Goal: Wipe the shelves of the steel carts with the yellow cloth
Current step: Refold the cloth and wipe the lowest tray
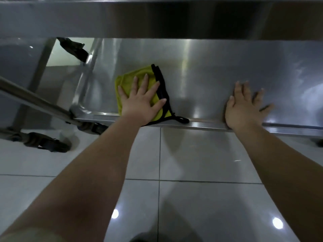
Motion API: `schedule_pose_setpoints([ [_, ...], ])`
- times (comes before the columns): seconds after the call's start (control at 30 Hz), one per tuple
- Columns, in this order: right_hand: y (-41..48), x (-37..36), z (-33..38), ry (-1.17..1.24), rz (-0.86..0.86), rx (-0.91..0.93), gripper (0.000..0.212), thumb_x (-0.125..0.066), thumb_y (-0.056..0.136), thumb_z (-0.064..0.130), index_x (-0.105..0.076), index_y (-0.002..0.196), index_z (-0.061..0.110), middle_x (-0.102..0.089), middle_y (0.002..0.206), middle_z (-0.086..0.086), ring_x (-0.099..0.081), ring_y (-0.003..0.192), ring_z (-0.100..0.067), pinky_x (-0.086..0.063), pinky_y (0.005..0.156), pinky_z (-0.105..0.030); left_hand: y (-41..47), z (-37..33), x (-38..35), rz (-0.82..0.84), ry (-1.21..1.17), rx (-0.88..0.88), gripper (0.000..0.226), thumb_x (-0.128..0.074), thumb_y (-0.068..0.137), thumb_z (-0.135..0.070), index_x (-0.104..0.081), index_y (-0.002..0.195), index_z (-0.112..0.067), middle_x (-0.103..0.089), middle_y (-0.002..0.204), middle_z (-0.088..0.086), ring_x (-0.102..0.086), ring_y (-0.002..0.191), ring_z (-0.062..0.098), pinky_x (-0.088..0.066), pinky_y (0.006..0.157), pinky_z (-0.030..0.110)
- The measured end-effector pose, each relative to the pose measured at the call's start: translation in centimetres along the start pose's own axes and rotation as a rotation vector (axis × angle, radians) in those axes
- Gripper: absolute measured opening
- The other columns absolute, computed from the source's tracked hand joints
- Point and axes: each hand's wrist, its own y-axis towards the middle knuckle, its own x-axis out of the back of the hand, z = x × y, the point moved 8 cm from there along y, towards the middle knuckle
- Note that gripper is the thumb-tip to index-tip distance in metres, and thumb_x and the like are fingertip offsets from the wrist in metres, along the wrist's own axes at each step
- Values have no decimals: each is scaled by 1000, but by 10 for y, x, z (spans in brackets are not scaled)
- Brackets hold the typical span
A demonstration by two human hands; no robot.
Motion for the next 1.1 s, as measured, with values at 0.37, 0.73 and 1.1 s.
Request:
schedule_pose_setpoints([
  [0.37, -38, -35, 144, -80, 45, 505, 54, -7, 101, 47, 4, 153, 38, 6, 163, 9, 12, 148, -31, 15, 115, -44, -17, 17, -1, -47, -80, -43, 75, -8, 77, -87, -3, 145, -57, 6, 162, -14, 10, 149, 16, 8, 113, 63],
  [0.73, -41, -36, 147, -117, 16, 502, 57, -4, 99, 47, 5, 154, 36, 5, 164, 7, 10, 148, -33, 11, 117, -47, -25, 113, -4, 71, -76, 325, 80, -1, 73, -87, 5, 146, -54, 19, 160, -10, 18, 147, 25, 13, 102, 73],
  [1.1, -18, 26, 74, 787, -72, 339, 44, -41, 97, 5, -53, 138, 16, -44, 149, -1, -36, 136, -7, -20, 109, -8, -15, -139, -11, 69, 13, -263, 74, -23, 84, -73, 3, 149, -48, 20, 161, -3, 22, 145, 33, 14, 96, 77],
])
